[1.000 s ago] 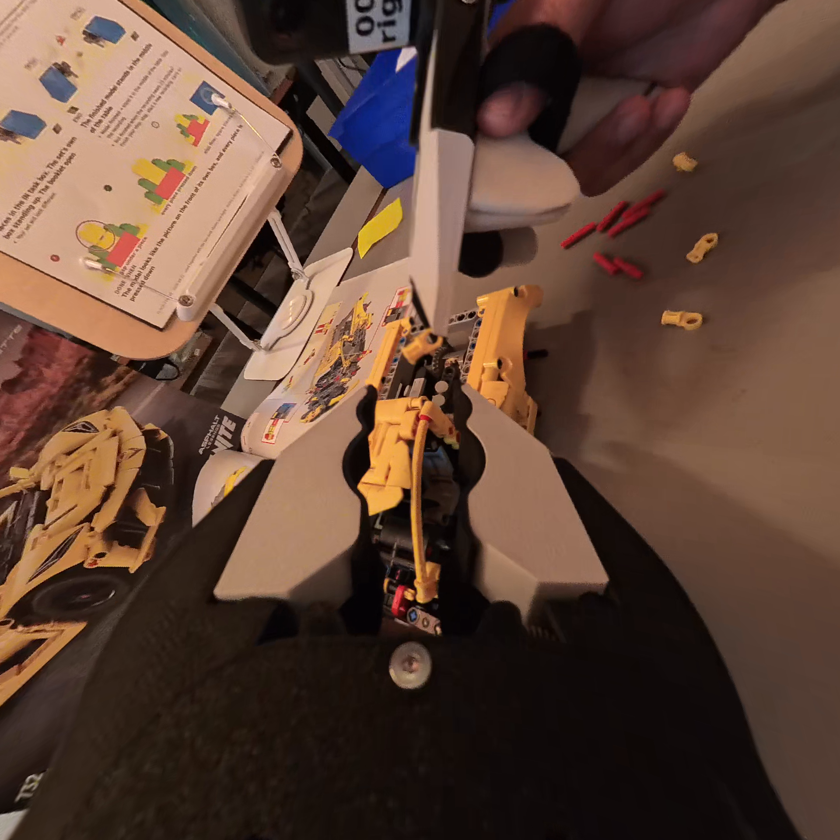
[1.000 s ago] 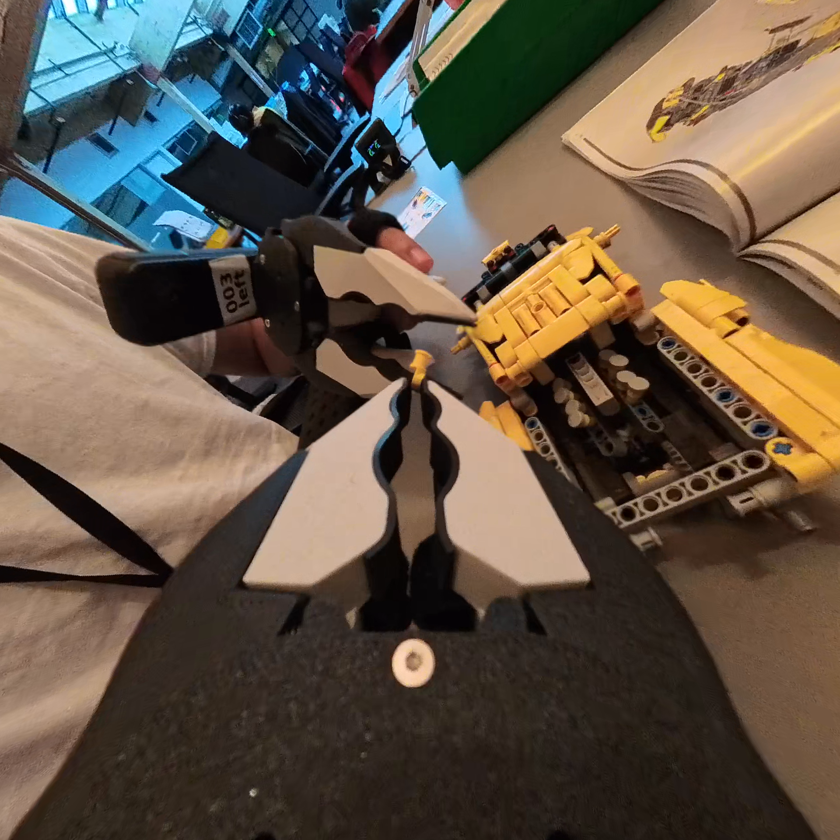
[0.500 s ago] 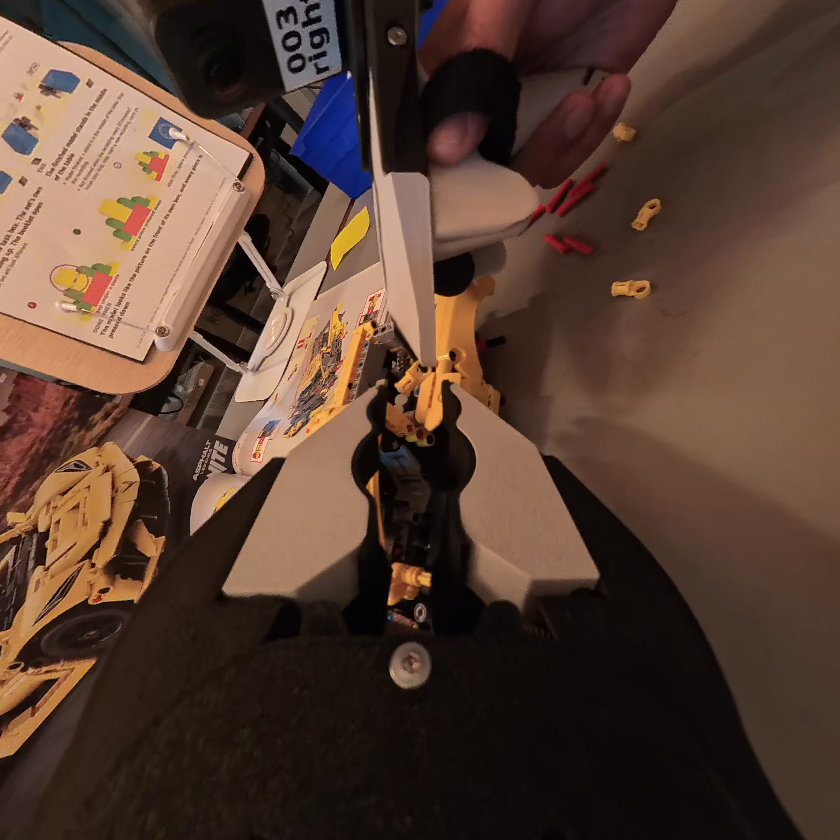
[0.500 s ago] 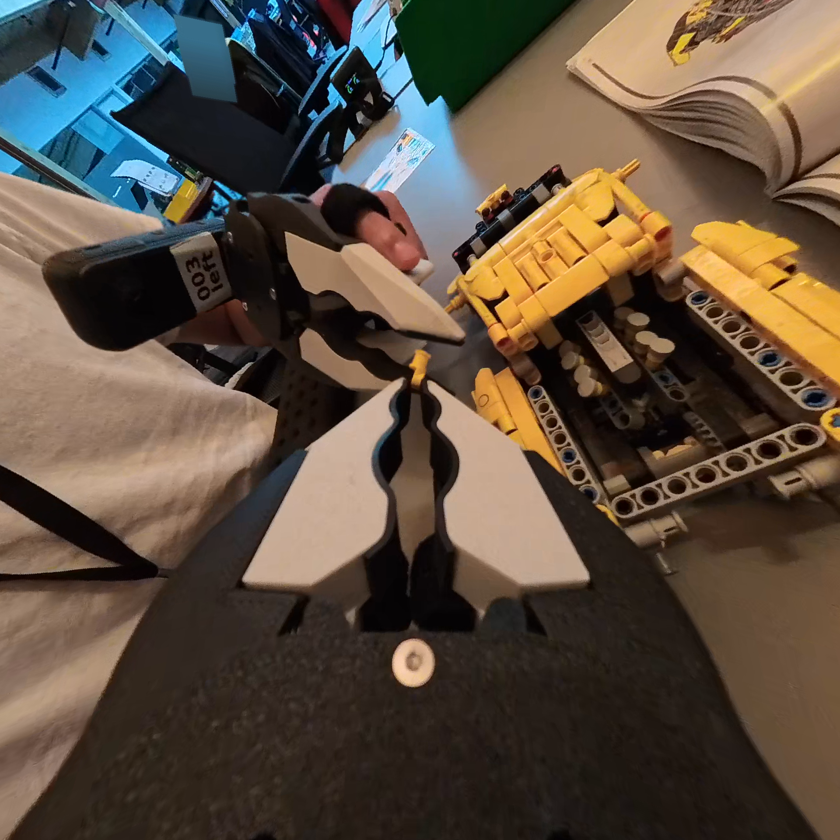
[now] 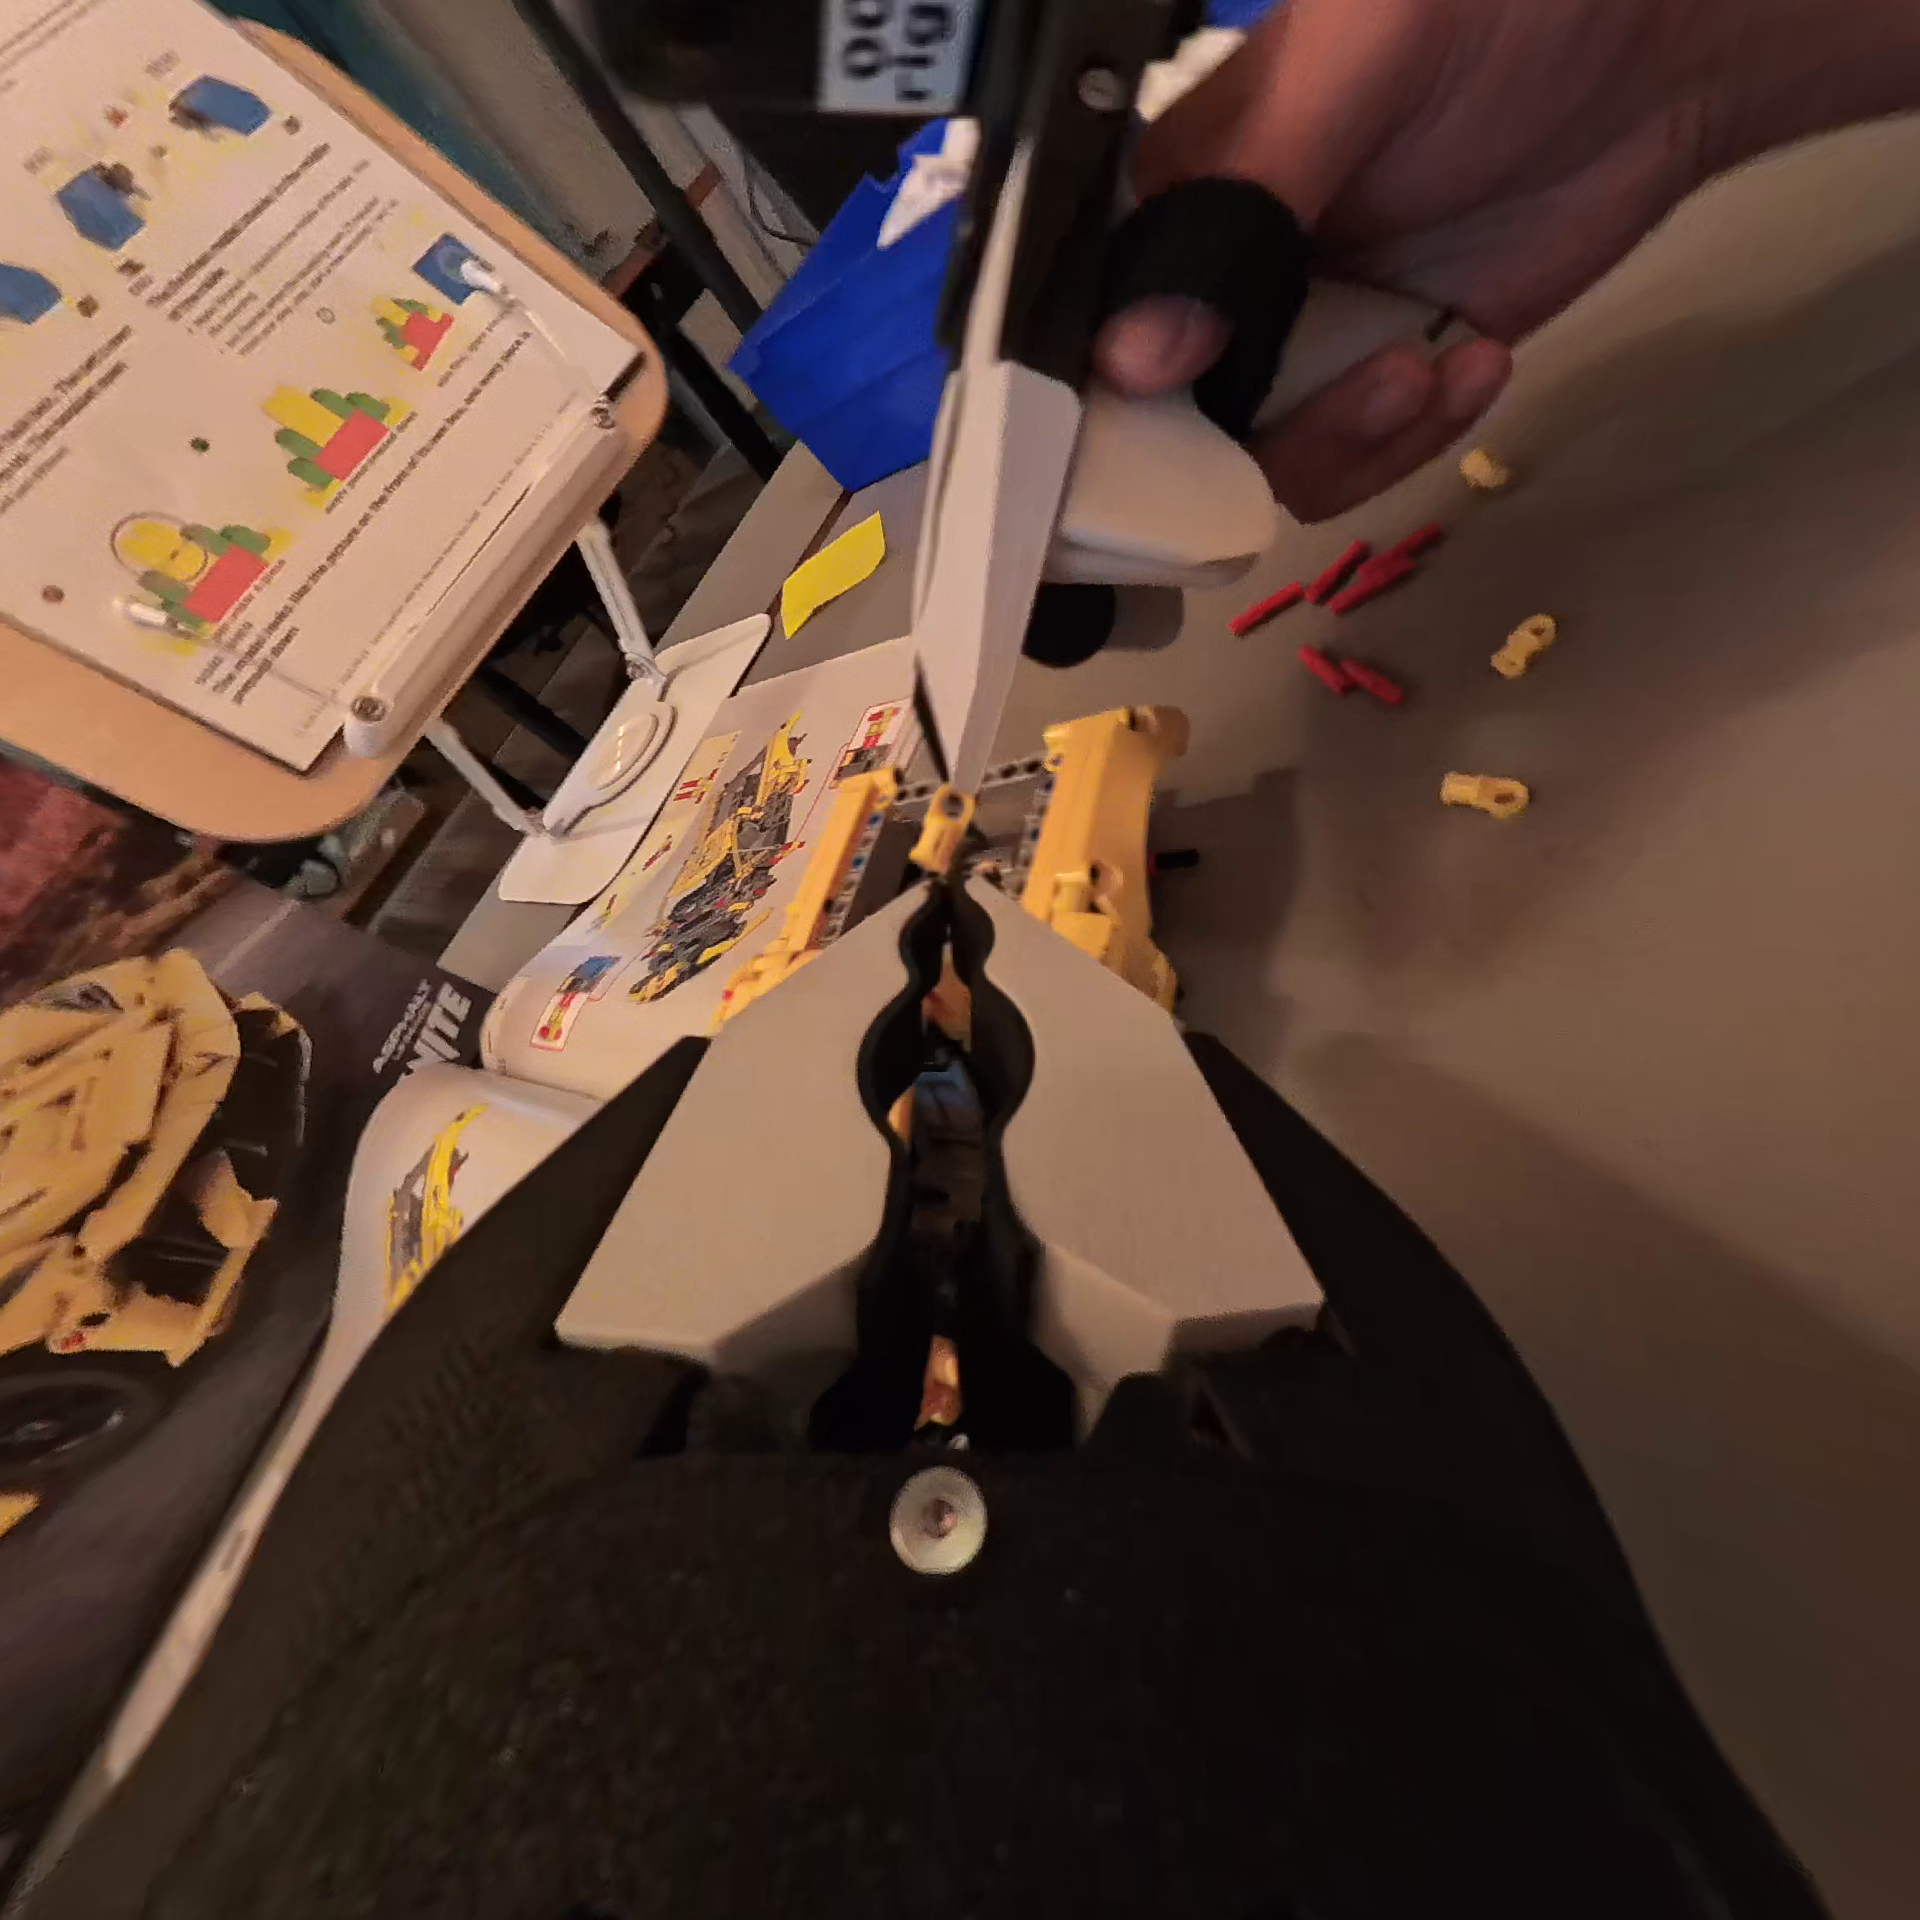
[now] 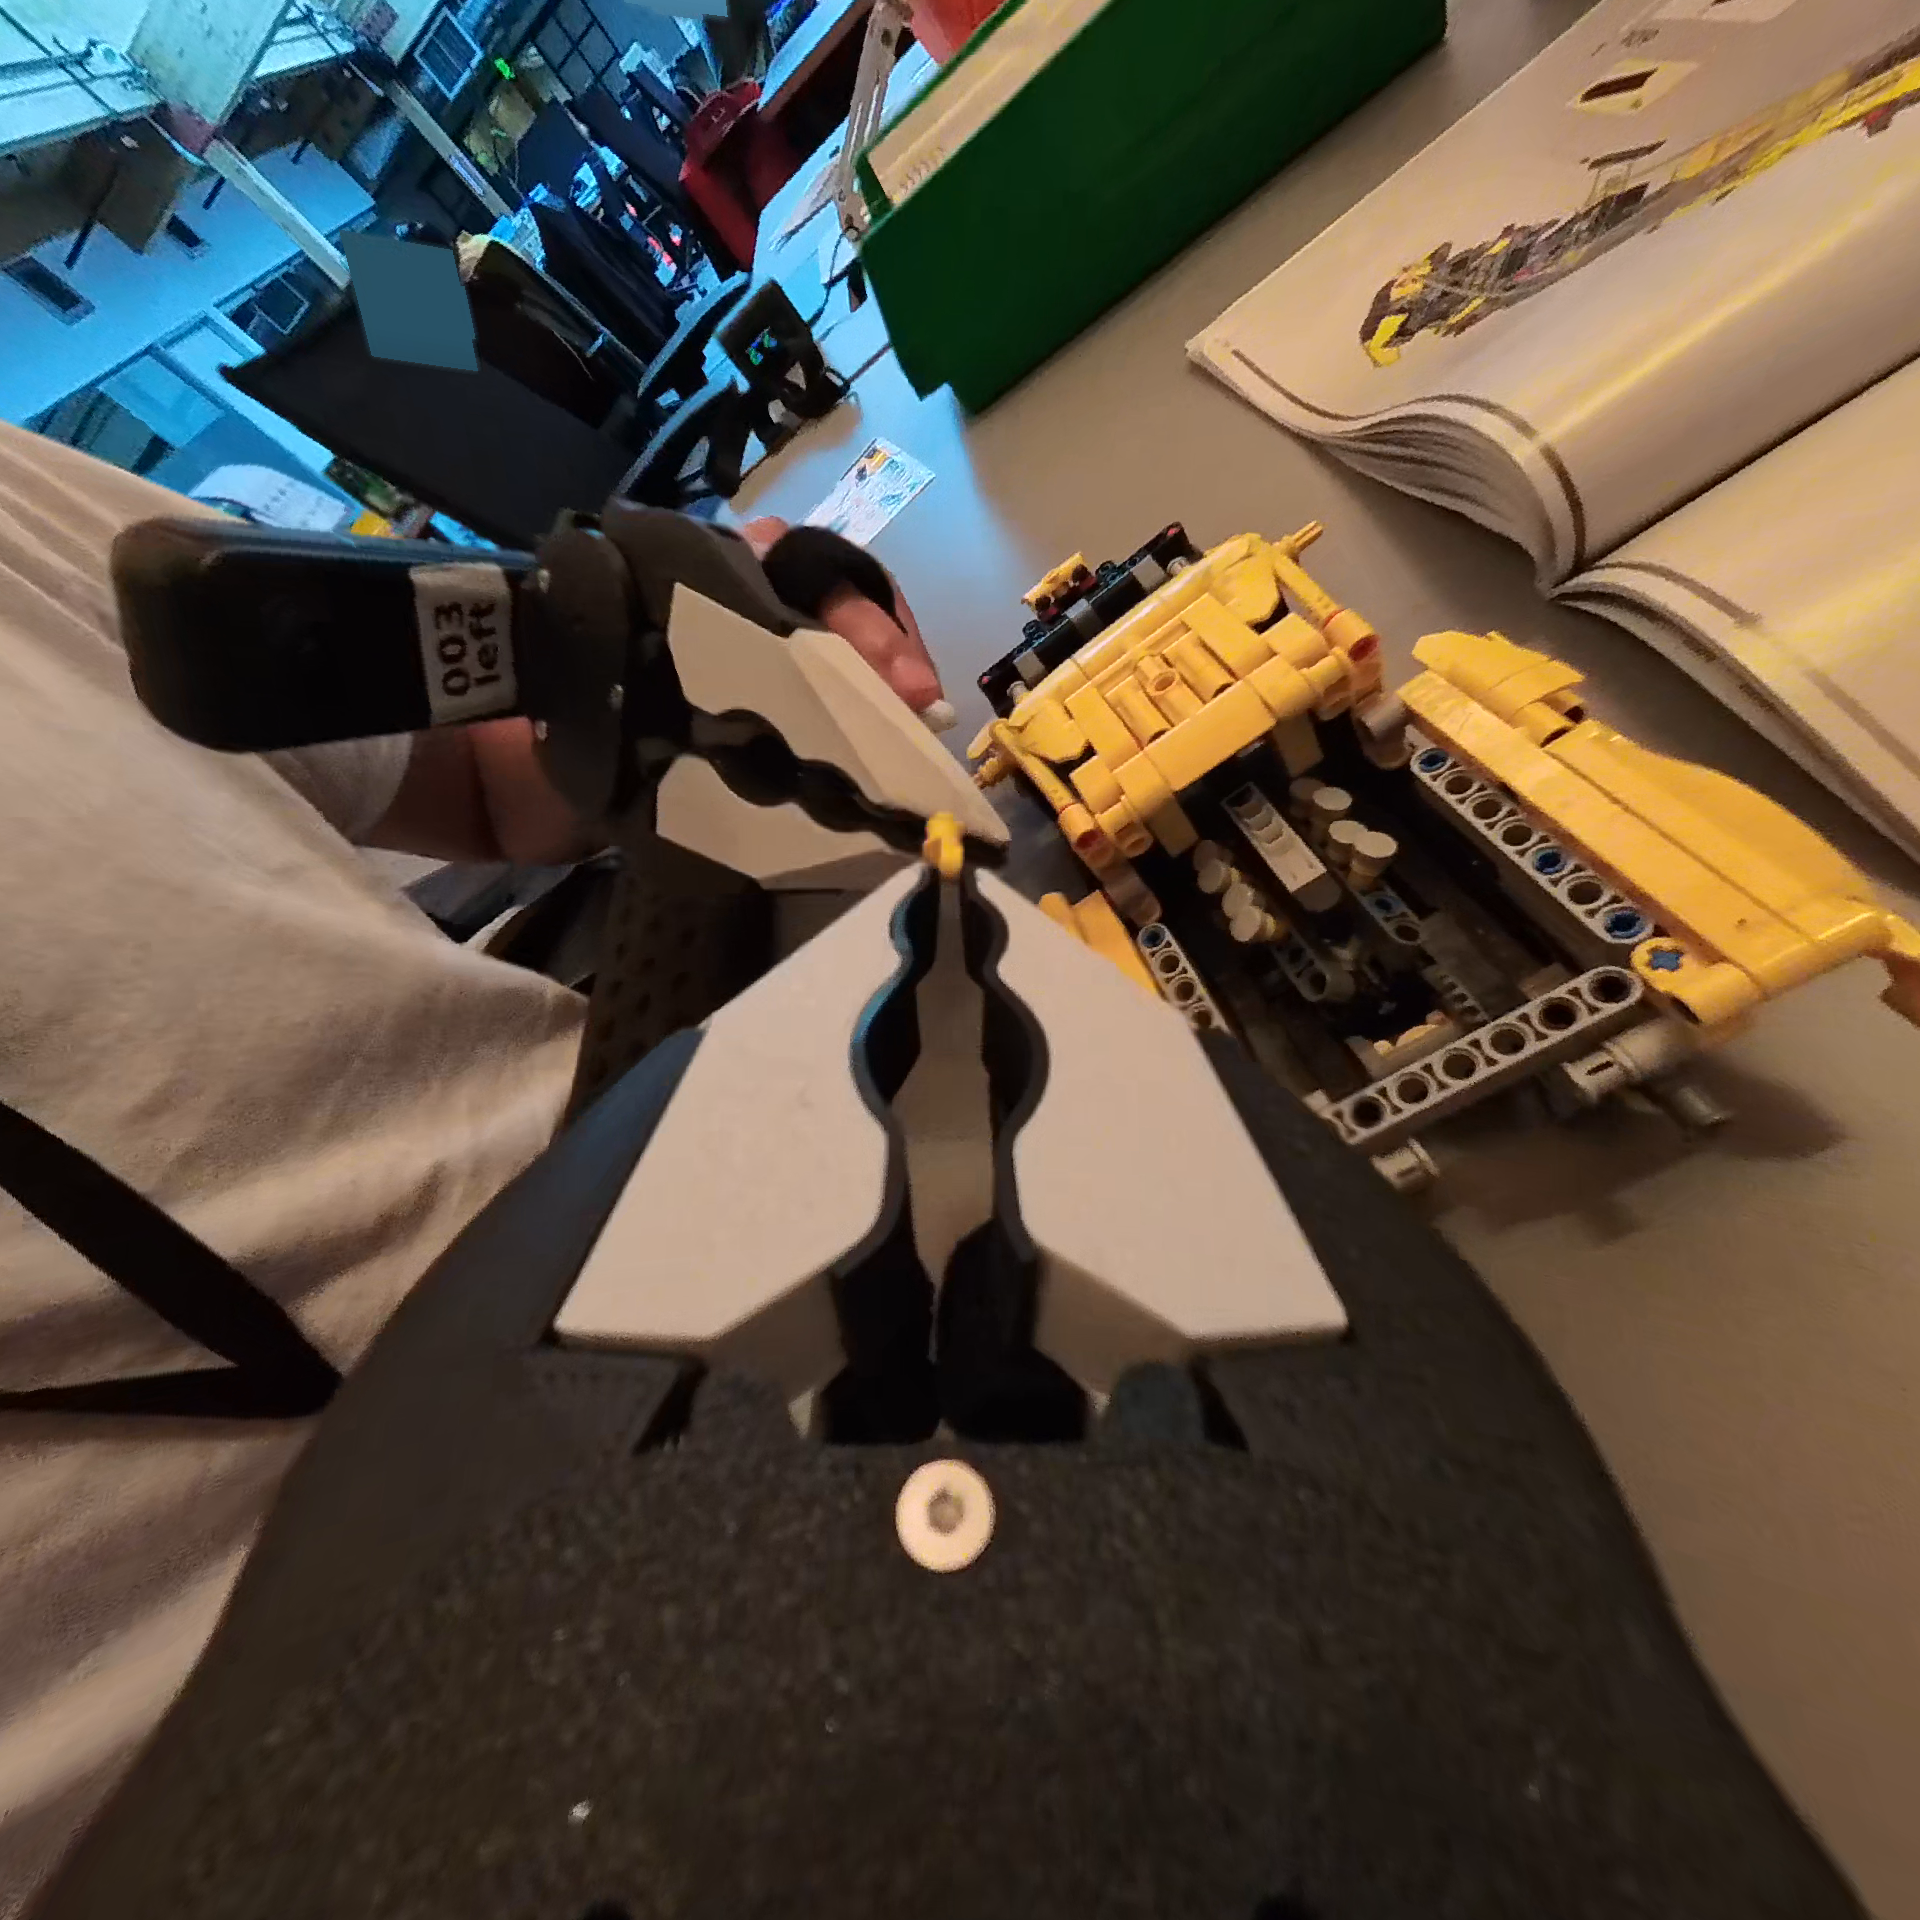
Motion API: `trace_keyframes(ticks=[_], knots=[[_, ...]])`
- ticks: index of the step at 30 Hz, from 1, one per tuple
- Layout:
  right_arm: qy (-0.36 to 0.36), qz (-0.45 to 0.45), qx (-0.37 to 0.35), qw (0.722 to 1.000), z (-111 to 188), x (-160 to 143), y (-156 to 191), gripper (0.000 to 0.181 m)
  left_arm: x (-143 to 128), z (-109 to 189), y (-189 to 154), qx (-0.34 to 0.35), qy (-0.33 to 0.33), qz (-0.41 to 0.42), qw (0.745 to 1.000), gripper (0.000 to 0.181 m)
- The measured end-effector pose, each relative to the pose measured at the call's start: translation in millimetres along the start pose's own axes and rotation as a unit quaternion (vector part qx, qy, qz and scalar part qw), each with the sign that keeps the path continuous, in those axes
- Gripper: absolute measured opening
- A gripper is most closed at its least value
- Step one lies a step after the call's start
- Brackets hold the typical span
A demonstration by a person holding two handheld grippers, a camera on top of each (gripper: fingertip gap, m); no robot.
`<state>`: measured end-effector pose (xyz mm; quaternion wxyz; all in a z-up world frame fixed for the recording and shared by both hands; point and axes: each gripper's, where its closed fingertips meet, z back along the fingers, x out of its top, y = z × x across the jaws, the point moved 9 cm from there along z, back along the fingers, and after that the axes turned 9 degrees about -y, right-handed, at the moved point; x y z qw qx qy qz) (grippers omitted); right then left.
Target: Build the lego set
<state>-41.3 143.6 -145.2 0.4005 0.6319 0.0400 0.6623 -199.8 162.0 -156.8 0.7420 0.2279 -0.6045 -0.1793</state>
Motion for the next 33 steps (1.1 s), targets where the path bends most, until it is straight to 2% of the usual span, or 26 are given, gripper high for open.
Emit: trace_keyframes(ticks=[5,10,14,18,23,33], knots=[[-0.076,0.007,-0.079,0.994,30.5,14.1,-17.5,0.002,-8.0,10.8,41.0,0.038,-0.037,0.160,0.986,0.000],[-0.146,-0.015,-0.165,0.975,68.3,19.6,-42.1,0.002,-29.6,35.5,94.4,0.079,-0.096,0.319,0.940,0.000],[-0.142,-0.032,-0.254,0.956,86.6,14.8,-65.2,0.002,-58.6,65.5,136.6,0.153,-0.086,0.388,0.905,0.000],[-0.132,-0.054,-0.274,0.951,88.9,11.1,-76.7,0.002,-87.1,82.3,145.4,0.197,-0.041,0.404,0.892,0.005],[-0.114,-0.056,-0.283,0.951,84.3,8.1,-82.3,0.002,-107.3,77.0,147.1,0.230,0.031,0.395,0.889,0.012],[-0.123,-0.079,-0.276,0.950,90.2,5.2,-87.6,0.002,-116.2,65.2,142.4,0.208,0.031,0.427,0.879,0.021]])
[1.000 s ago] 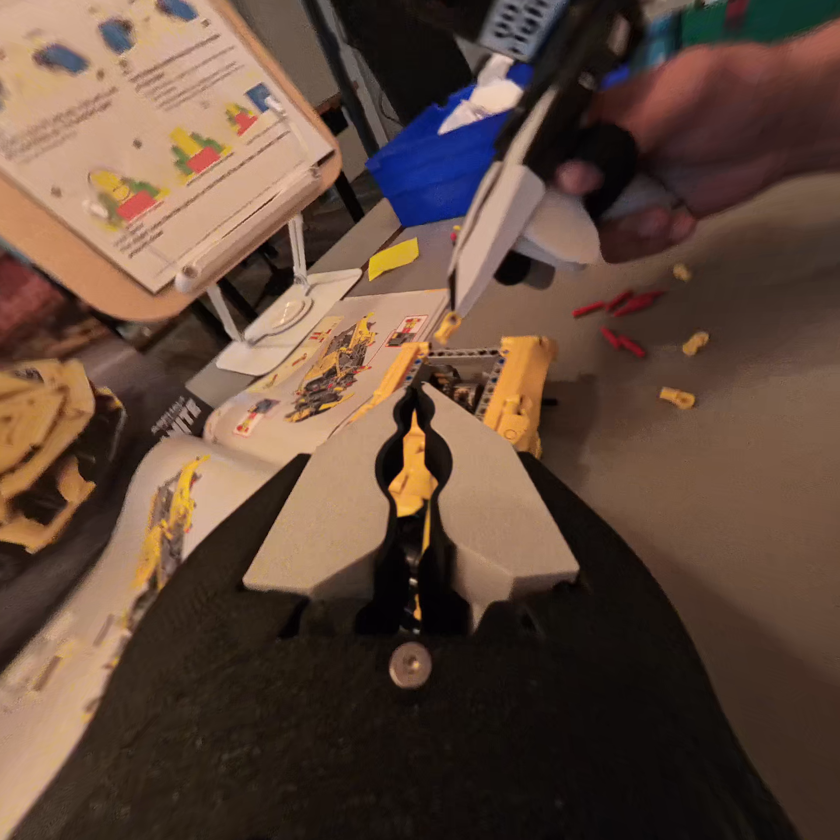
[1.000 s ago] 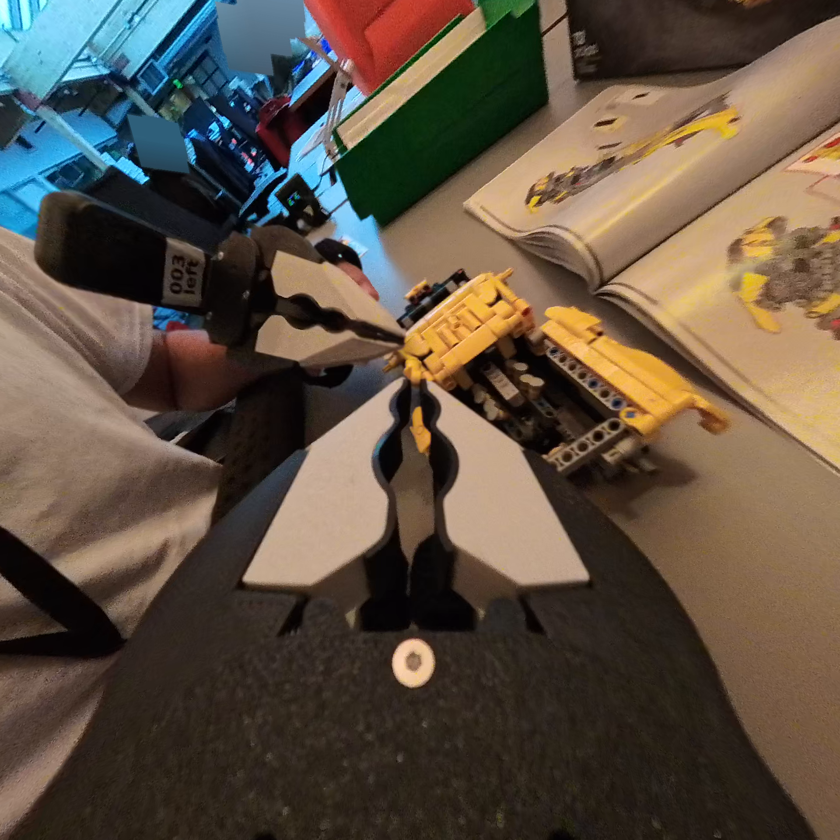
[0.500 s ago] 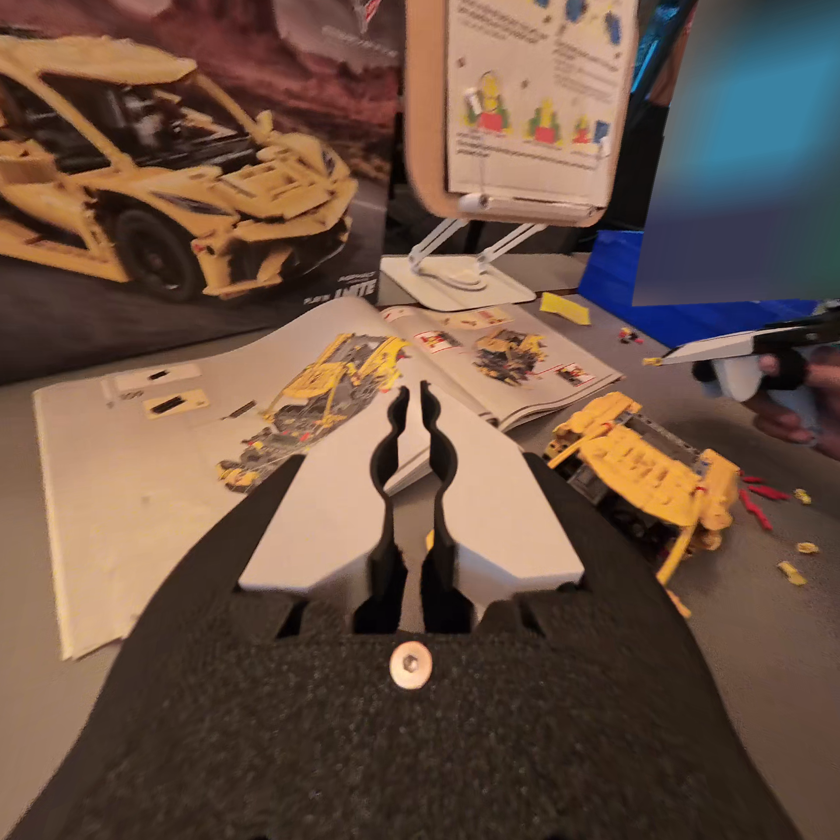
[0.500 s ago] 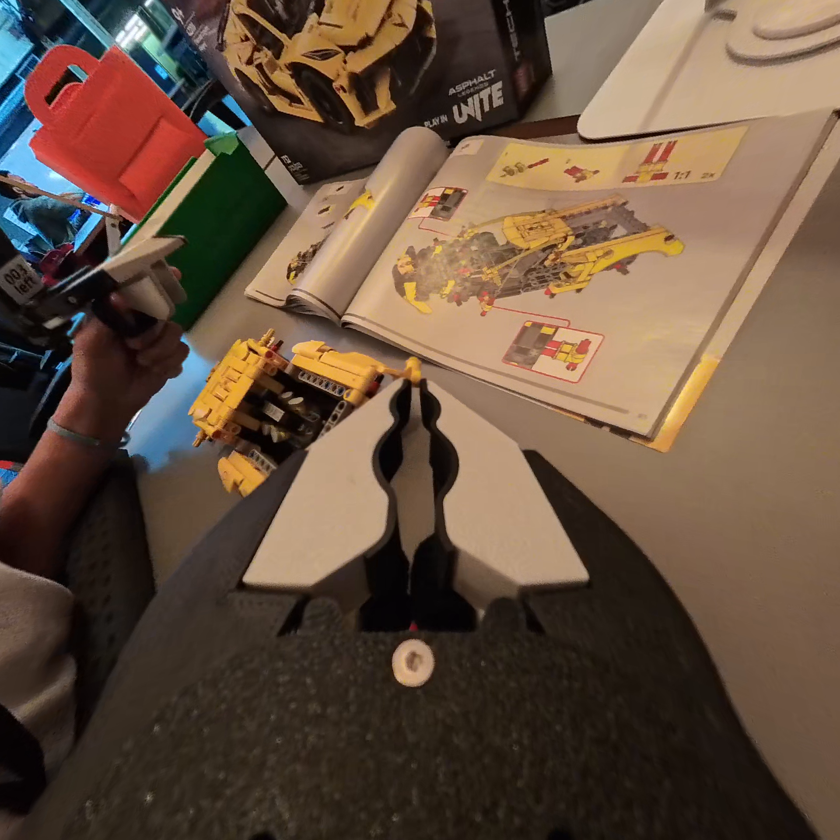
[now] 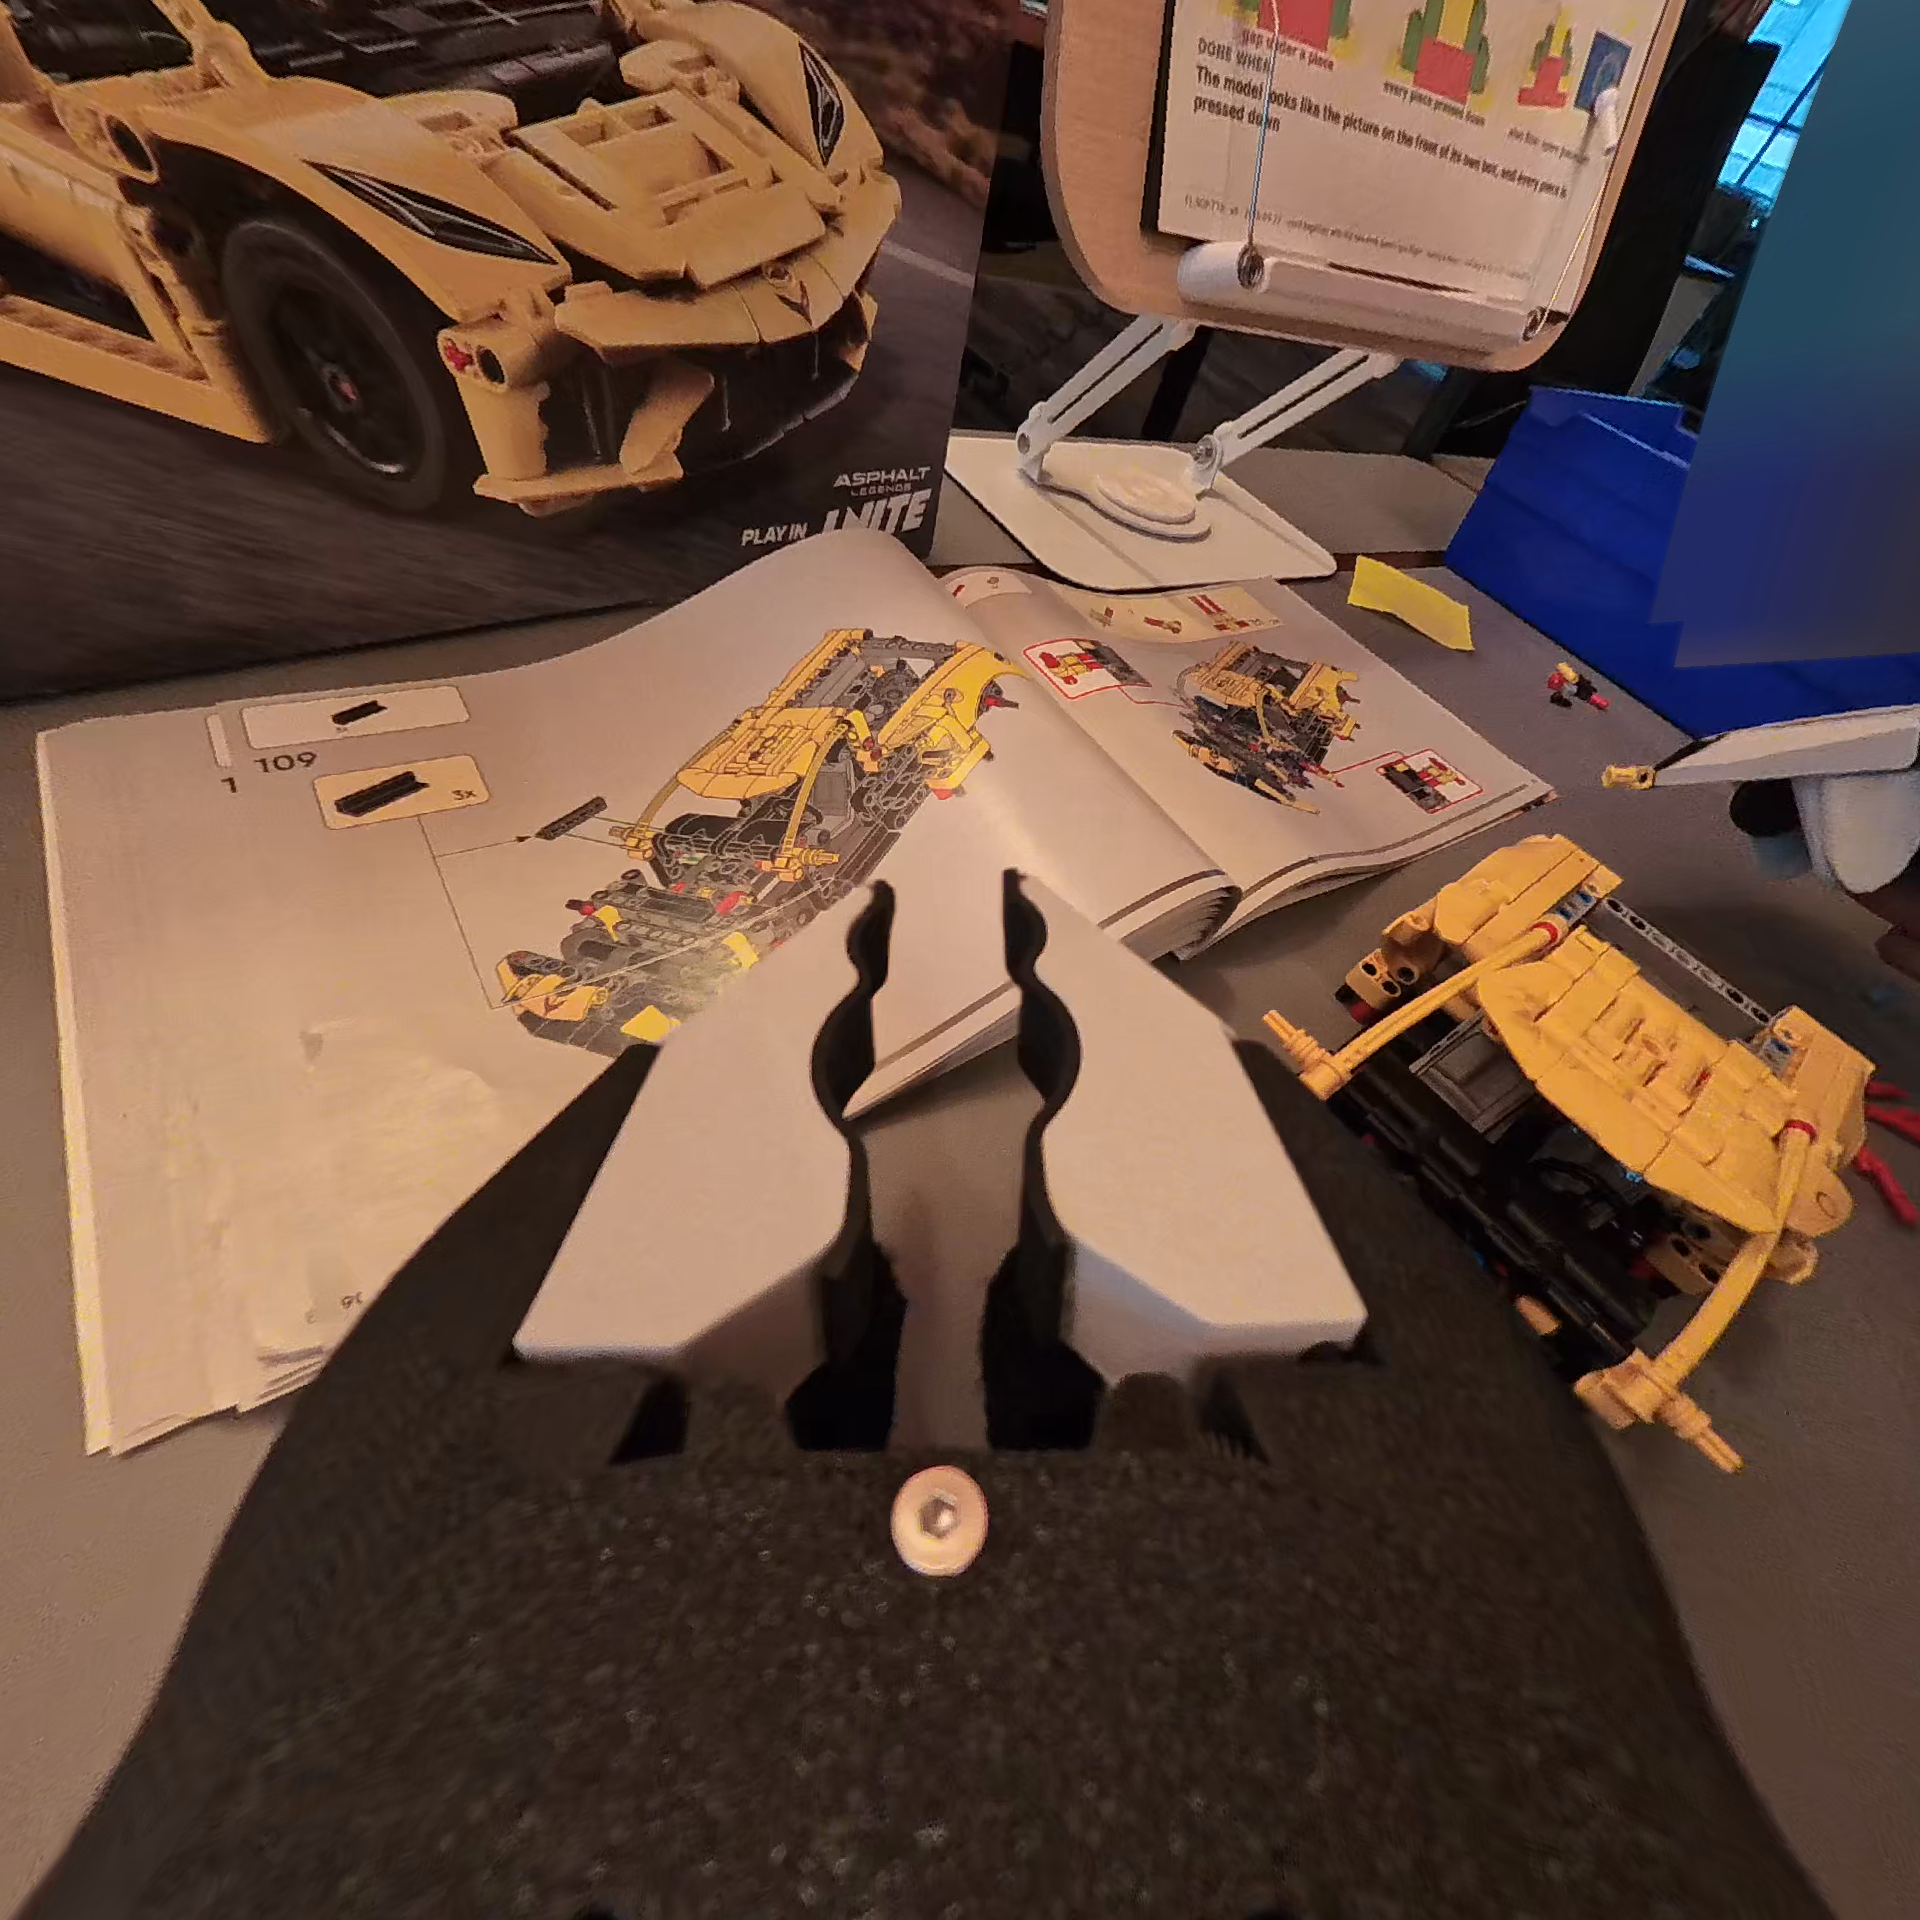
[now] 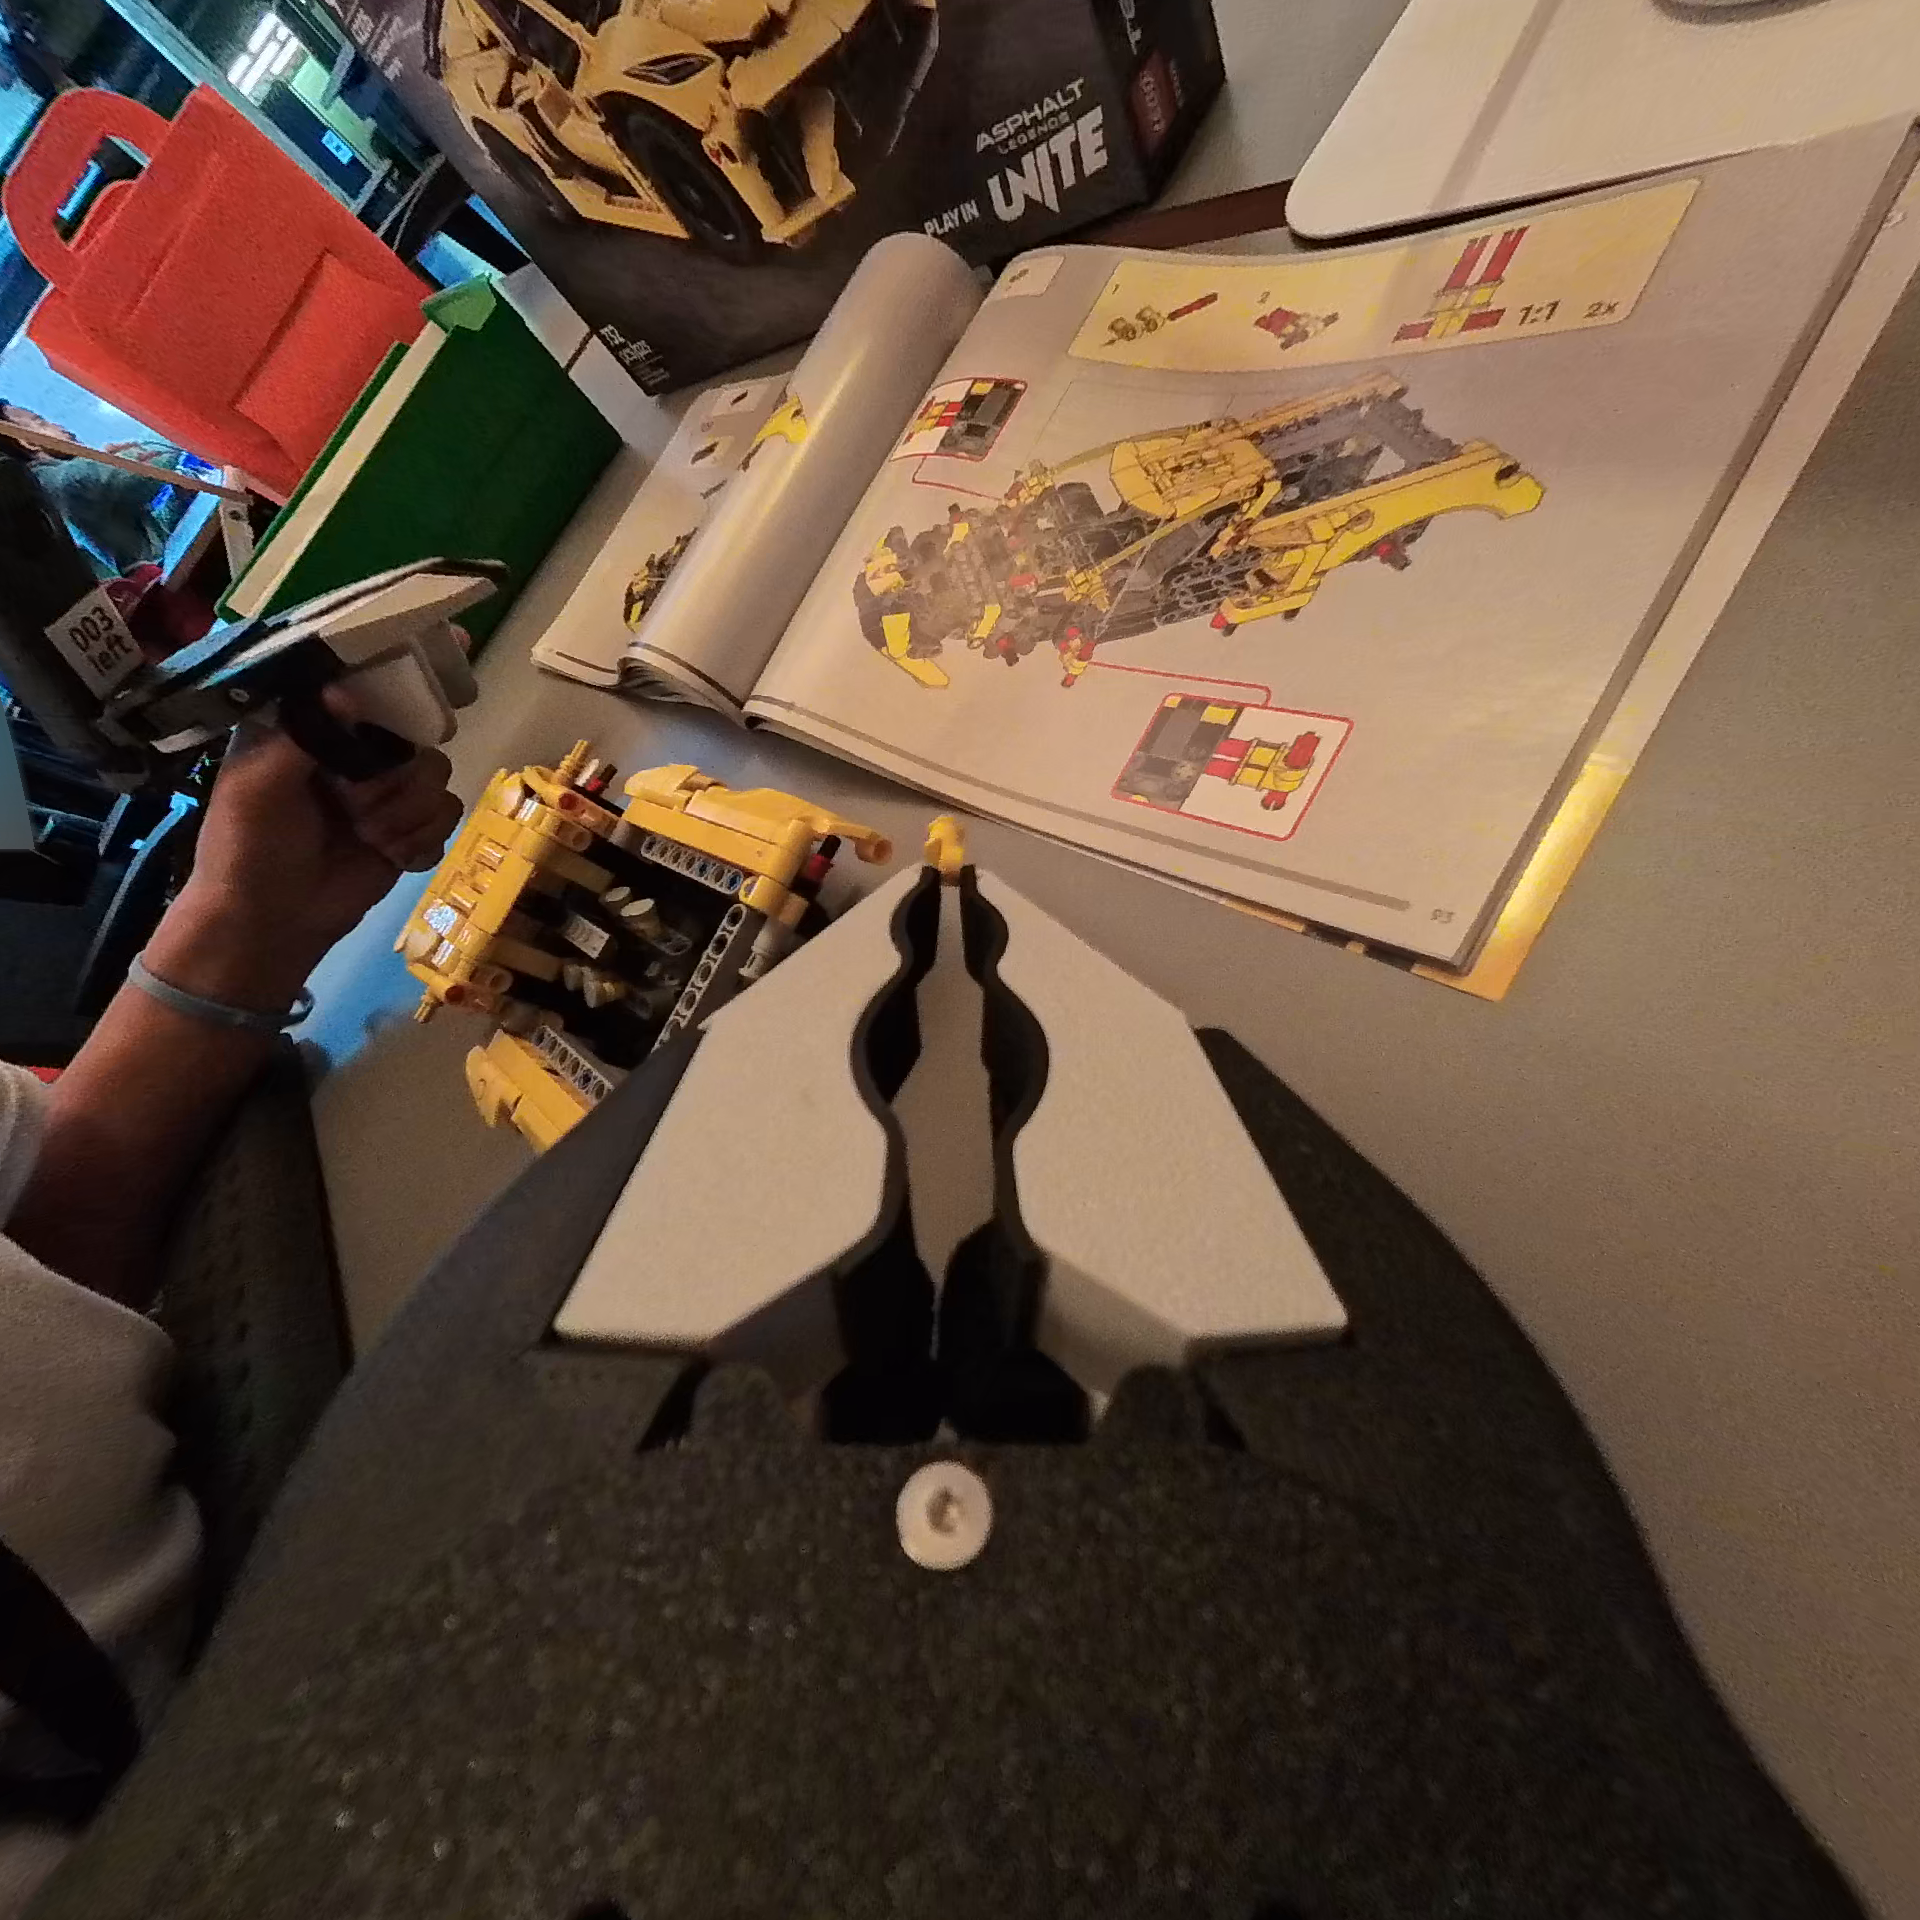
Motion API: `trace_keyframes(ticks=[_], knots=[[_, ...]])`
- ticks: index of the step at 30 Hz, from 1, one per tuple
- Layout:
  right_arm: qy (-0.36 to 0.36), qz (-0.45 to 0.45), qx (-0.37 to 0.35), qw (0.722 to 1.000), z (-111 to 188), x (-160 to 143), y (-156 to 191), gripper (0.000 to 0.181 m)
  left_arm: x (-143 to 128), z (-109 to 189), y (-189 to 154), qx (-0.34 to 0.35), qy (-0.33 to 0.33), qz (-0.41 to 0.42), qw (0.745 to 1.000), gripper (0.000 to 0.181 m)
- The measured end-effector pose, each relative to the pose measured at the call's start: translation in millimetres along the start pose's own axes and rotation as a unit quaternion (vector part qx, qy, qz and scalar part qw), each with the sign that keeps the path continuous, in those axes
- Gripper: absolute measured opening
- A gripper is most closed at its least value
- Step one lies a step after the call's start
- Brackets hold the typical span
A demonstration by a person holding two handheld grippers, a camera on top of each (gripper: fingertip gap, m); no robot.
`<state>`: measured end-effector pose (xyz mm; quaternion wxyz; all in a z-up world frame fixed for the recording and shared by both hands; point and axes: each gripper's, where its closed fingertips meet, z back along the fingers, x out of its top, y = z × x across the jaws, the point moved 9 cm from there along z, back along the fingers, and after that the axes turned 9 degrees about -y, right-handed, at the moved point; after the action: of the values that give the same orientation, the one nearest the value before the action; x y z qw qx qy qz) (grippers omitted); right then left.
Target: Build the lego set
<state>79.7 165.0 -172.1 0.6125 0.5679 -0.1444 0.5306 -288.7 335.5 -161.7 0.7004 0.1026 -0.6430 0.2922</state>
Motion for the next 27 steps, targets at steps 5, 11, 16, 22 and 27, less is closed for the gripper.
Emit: trace_keyframes(ticks=[5,11,16,22,27], knots=[[0.002,0.001,0.000,1.000,0.4,-2.0,-0.1,0.002,0.0,-1.2,1.4,-0.016,0.000,0.057,0.998,0.039],[-0.010,-0.026,0.044,0.999,3.8,0.4,9.0,0.002,8.9,0.2,-17.9,-0.094,0.001,0.030,0.995,0.041],[0.001,-0.084,0.136,0.987,2.7,-0.9,29.9,0.001,22.8,3.5,-76.2,-0.187,0.017,-0.053,0.981,0.041],[0.048,-0.117,0.253,0.959,-8.5,-15.9,65.0,0.002,-1.2,5.0,-158.3,-0.286,0.111,-0.206,0.929,0.041],[0.091,-0.084,0.286,0.950,-17.0,-28.2,89.4,0.002,-11.3,17.8,-188.3,-0.203,0.065,-0.418,0.883,0.017]])
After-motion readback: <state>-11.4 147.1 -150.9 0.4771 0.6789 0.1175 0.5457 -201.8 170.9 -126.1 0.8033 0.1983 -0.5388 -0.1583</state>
